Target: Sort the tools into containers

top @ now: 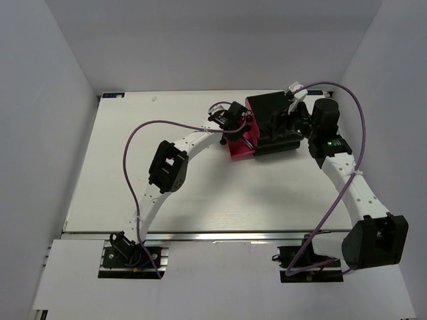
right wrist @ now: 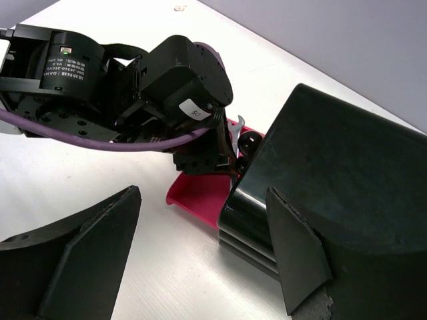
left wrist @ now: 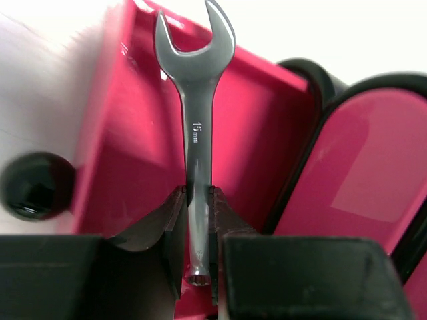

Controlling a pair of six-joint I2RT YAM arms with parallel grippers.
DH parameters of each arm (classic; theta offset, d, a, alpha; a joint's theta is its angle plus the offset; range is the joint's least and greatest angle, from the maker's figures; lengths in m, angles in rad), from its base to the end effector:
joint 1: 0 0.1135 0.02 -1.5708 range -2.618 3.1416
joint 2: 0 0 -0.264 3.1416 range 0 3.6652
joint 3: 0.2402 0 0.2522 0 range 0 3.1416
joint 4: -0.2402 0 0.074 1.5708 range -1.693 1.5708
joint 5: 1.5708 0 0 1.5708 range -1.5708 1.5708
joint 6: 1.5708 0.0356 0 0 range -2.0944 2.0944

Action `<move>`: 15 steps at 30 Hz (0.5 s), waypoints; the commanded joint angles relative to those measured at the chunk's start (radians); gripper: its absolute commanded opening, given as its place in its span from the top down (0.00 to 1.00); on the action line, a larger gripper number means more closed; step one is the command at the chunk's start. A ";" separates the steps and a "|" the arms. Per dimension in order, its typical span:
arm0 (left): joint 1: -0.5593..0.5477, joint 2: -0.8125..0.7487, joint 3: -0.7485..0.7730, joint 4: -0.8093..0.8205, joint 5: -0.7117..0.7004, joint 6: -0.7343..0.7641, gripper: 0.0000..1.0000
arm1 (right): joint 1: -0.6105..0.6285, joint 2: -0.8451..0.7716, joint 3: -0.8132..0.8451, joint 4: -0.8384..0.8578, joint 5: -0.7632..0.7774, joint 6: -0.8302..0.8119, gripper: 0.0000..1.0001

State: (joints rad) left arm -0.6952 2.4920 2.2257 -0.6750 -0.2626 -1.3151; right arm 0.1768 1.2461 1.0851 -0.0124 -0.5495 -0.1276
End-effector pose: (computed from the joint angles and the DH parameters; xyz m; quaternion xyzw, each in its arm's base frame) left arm 0.4253 -0.3427 0.1790 -0.3261 0.8854 -0.1924 0.2696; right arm 0.2822 0.0693 0.3657 -0.2842 0.7020 0.2229 0.6138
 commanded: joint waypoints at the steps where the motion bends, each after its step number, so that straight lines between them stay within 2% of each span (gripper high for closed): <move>1: -0.018 -0.021 0.040 0.037 0.026 -0.013 1.00 | -0.005 -0.031 -0.007 0.014 0.000 -0.003 0.19; 2: -0.021 -0.019 0.040 0.041 0.031 -0.013 0.99 | -0.005 -0.031 -0.008 0.014 0.000 -0.004 0.19; 3: -0.021 -0.021 0.040 0.045 0.034 -0.012 0.88 | -0.003 -0.031 -0.008 0.014 0.002 -0.004 0.19; 6: -0.023 -0.030 0.042 0.054 0.034 -0.001 0.77 | -0.005 -0.033 -0.011 0.014 -0.001 -0.007 0.19; 7: -0.021 -0.035 0.042 0.054 0.031 0.005 0.64 | -0.003 -0.033 -0.011 0.014 -0.001 -0.009 0.19; 8: -0.023 -0.047 0.042 0.057 0.023 0.014 0.59 | -0.005 -0.033 -0.011 0.014 -0.004 -0.009 0.19; 13: -0.021 -0.093 0.035 0.029 -0.023 0.088 0.44 | -0.005 -0.028 -0.010 0.014 -0.013 -0.006 0.19; 15: -0.018 -0.131 0.010 0.012 -0.053 0.115 0.42 | -0.005 -0.028 -0.008 0.014 -0.017 -0.006 0.19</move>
State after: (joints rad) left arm -0.7094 2.4908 2.2261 -0.6609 -0.2684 -1.2522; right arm 0.1768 1.2423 1.0817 -0.0185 -0.5507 -0.1307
